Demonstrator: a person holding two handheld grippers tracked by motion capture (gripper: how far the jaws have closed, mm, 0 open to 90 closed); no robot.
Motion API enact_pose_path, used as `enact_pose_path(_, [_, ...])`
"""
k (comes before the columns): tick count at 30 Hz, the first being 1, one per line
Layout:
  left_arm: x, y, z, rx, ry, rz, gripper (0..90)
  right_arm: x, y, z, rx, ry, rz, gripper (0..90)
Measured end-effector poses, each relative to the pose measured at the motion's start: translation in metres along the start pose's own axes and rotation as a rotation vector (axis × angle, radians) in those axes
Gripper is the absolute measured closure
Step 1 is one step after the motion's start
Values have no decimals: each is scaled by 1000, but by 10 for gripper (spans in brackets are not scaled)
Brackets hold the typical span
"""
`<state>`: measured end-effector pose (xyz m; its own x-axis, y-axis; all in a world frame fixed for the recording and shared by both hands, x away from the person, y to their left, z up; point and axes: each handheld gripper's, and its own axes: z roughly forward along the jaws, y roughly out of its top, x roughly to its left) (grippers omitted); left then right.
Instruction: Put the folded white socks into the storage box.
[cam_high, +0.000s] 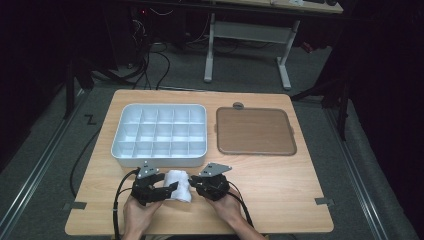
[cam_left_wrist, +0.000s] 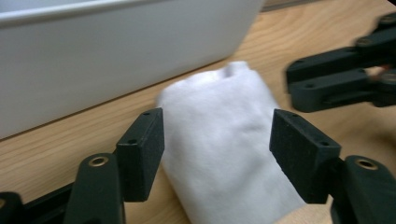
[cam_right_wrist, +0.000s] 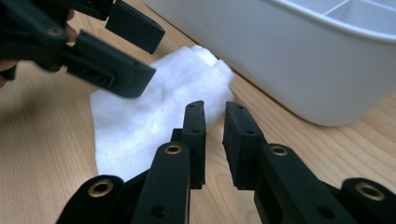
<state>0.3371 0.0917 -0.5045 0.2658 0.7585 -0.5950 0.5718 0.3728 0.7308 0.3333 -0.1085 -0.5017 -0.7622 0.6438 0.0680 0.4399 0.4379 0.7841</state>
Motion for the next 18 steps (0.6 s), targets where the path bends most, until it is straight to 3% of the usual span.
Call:
enact_pose_path(4, [3, 3, 4, -11, 19, -21, 316, -7, -6, -13, -4, -25, 6, 782])
enact_pose_path(9, [4, 4, 8, -7, 21, -39, 294, -25, -23, -35, 11, -95, 25, 751])
enact_pose_path(18, [5, 3, 17, 13, 23, -81, 279, -70, -65, -73, 37, -236, 142, 679])
